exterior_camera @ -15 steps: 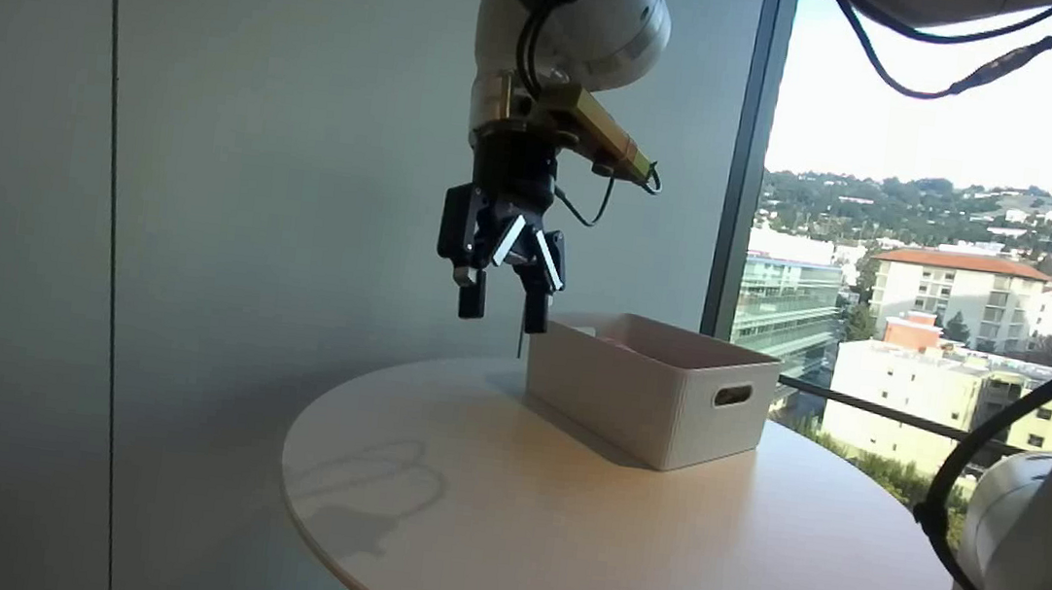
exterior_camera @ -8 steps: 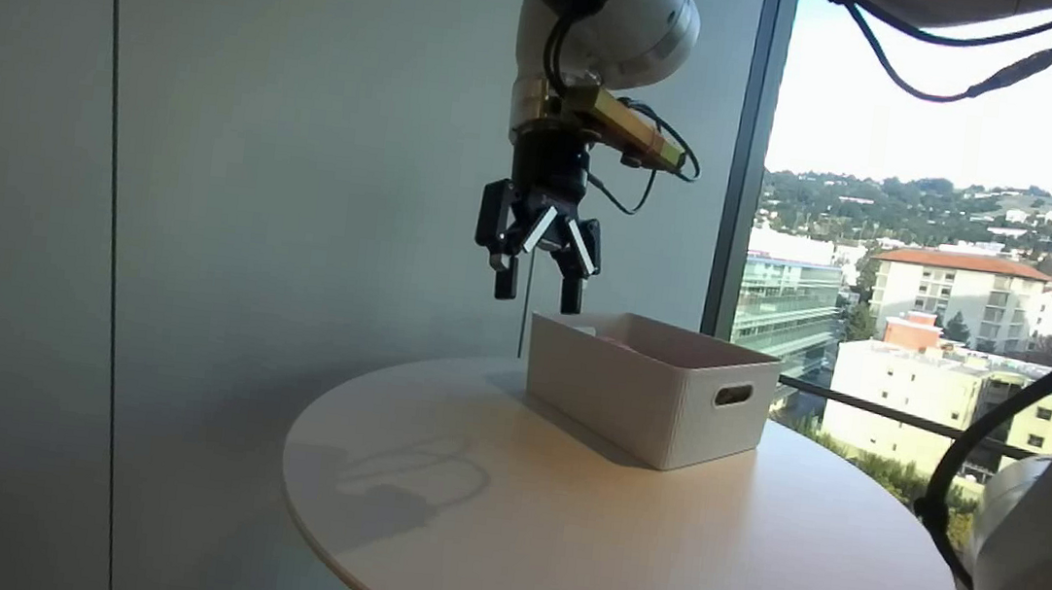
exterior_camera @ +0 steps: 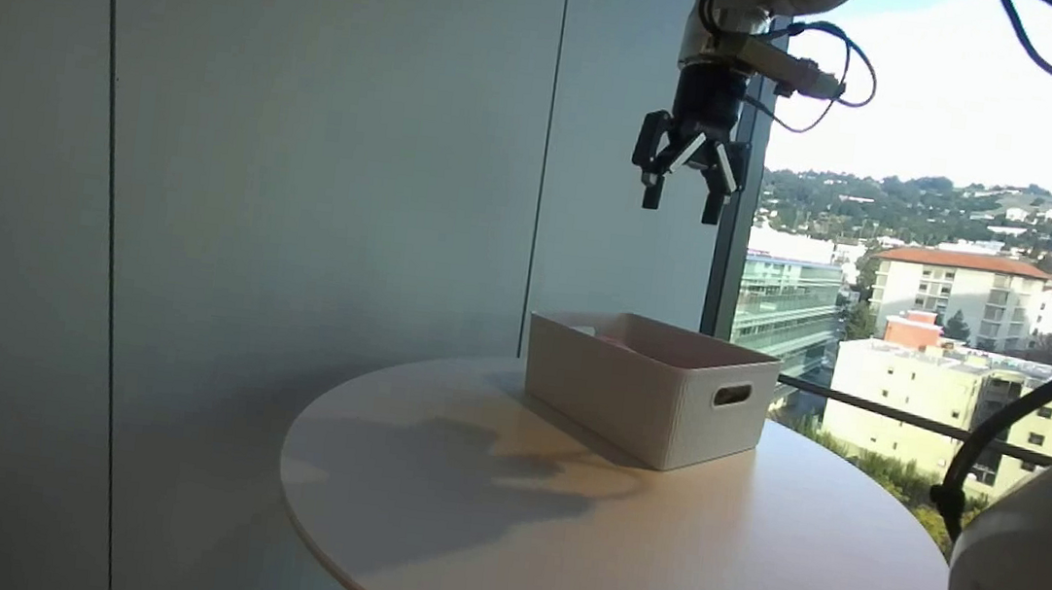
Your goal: Remove the pink and peach shirts, the moose toy and turnip plushie from the basket
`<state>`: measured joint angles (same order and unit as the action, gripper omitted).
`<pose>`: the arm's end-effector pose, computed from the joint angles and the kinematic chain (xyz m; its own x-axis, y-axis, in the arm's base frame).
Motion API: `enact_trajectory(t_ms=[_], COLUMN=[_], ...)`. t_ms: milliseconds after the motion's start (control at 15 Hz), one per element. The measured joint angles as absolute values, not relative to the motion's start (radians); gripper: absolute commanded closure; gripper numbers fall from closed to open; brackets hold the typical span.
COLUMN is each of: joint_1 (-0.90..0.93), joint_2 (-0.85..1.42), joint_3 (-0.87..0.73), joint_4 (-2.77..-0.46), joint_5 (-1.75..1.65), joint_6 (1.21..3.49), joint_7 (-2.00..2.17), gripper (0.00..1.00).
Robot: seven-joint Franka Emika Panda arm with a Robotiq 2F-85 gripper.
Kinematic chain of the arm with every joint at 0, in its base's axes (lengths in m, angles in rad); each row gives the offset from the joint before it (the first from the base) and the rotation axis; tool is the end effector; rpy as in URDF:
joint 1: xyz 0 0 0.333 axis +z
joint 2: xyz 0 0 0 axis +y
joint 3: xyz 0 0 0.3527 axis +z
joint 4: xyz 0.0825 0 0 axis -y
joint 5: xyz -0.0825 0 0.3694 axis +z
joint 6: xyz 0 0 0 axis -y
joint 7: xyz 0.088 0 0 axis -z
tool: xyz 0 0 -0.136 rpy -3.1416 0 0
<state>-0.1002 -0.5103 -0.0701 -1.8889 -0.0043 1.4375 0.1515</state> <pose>0.3362 -0.0682 0.7014 0.9493 -0.3099 0.0526 -0.3082 -0.9505 -0.0384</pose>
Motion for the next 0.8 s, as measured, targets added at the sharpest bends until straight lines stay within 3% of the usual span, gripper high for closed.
enact_trajectory(t_ms=[400,800], joint_1=[-0.119,-0.148], joint_2=[-0.35,-0.044], joint_3=[-0.146,-0.227], joint_4=[-1.744,-1.493], joint_5=[-0.094,0.03], joint_6=[1.663,1.67], joint_7=[0.02,0.007], gripper=[0.0,0.0])
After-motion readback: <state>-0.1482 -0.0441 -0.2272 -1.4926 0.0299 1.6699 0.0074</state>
